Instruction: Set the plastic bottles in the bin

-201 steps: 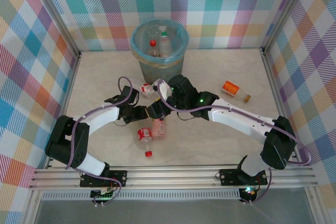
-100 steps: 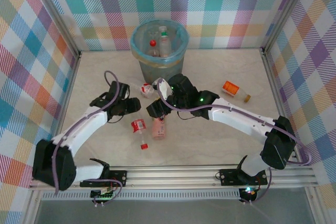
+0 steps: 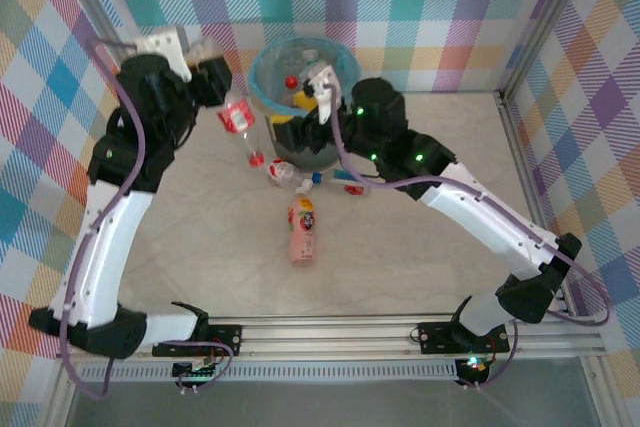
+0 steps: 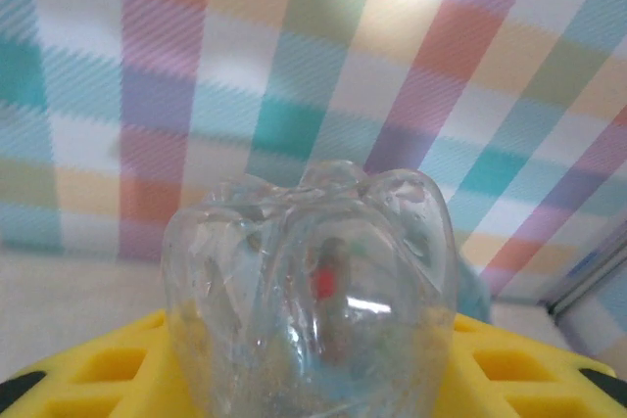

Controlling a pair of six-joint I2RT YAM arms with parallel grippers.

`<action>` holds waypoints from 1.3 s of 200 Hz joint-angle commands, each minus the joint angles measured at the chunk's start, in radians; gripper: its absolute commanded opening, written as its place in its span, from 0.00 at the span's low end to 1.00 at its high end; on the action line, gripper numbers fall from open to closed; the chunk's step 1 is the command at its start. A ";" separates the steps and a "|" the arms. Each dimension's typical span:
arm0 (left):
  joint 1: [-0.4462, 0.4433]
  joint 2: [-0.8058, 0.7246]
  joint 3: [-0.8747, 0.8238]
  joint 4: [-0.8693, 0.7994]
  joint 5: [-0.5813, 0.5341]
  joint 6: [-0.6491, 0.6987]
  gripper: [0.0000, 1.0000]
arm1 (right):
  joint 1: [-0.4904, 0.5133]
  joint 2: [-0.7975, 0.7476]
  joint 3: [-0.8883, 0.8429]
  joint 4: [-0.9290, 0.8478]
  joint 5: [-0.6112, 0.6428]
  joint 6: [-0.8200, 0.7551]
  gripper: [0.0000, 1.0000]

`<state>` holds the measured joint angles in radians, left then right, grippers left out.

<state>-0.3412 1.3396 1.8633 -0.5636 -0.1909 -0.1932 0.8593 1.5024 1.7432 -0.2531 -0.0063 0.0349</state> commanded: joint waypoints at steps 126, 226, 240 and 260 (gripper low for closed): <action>-0.064 0.653 0.365 0.500 0.193 0.341 0.49 | -0.159 0.038 0.063 0.012 -0.030 -0.063 0.68; -0.064 0.549 0.078 0.661 0.184 0.337 0.70 | -0.166 0.047 0.039 0.012 -0.026 -0.058 0.68; -0.062 0.533 0.050 0.669 0.183 0.338 0.69 | -0.170 0.056 0.044 0.012 -0.027 -0.051 0.68; -0.060 0.519 0.031 0.663 0.173 0.337 0.69 | -0.176 0.079 0.065 0.000 -0.032 -0.034 0.68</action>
<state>-0.4046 1.9308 1.9121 0.0338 -0.0093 0.1432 0.6945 1.5505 1.7855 -0.2550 -0.0265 -0.0154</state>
